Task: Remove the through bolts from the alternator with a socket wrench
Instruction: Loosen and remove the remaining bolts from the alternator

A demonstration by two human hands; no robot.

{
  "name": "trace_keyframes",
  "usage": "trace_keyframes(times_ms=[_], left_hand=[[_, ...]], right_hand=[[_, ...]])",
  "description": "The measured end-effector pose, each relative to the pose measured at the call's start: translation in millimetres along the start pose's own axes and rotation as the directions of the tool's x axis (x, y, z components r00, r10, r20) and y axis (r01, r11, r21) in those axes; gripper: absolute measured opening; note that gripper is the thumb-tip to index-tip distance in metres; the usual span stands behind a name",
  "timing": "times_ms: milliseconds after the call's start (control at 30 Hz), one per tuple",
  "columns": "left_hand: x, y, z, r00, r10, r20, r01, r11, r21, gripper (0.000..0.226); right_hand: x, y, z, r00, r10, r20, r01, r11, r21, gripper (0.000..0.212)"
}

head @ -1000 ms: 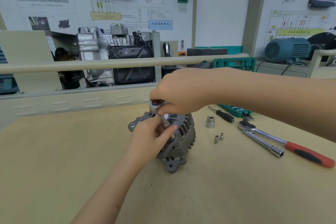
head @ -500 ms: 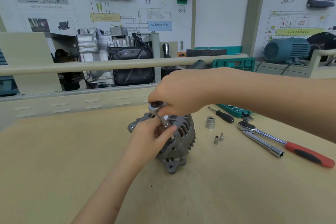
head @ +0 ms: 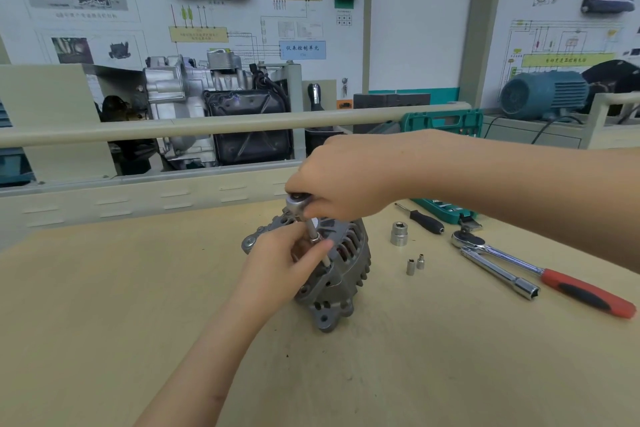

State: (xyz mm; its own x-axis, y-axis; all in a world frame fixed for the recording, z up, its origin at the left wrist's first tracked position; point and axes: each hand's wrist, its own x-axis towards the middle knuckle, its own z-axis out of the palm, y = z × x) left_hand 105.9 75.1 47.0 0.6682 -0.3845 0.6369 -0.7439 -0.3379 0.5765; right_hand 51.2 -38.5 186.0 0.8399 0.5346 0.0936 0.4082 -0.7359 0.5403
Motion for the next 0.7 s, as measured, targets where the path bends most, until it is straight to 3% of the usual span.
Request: trace_keyframes(times_ms=[200,400,533,700], left_hand=[[-0.9,5.5,2.4,0.998,0.026,-0.062,-0.021,0.997,0.077,0.037],[-0.3,4.8,0.0,1.000,-0.002,-0.018,0.003,1.000,0.009,0.022],[0.4,3.8,-0.2,1.000,-0.011,-0.022,0.011,1.000,0.003,0.024],[-1.9,7.4,3.1,0.994,0.053,-0.093,-0.045,0.995,0.088,0.040]], right_hand=[[5.0,2.6,-0.3,1.000,-0.002,0.001,0.002,1.000,-0.024,0.020],[2.5,1.0,3.8,0.999,0.016,-0.037,-0.017,1.000,-0.021,0.025],[-0.7,1.5,1.1,1.000,0.000,-0.017,0.001,1.000,0.029,0.027],[7.1,3.0,1.1,0.999,-0.029,0.033,0.028,1.000,0.012,0.021]])
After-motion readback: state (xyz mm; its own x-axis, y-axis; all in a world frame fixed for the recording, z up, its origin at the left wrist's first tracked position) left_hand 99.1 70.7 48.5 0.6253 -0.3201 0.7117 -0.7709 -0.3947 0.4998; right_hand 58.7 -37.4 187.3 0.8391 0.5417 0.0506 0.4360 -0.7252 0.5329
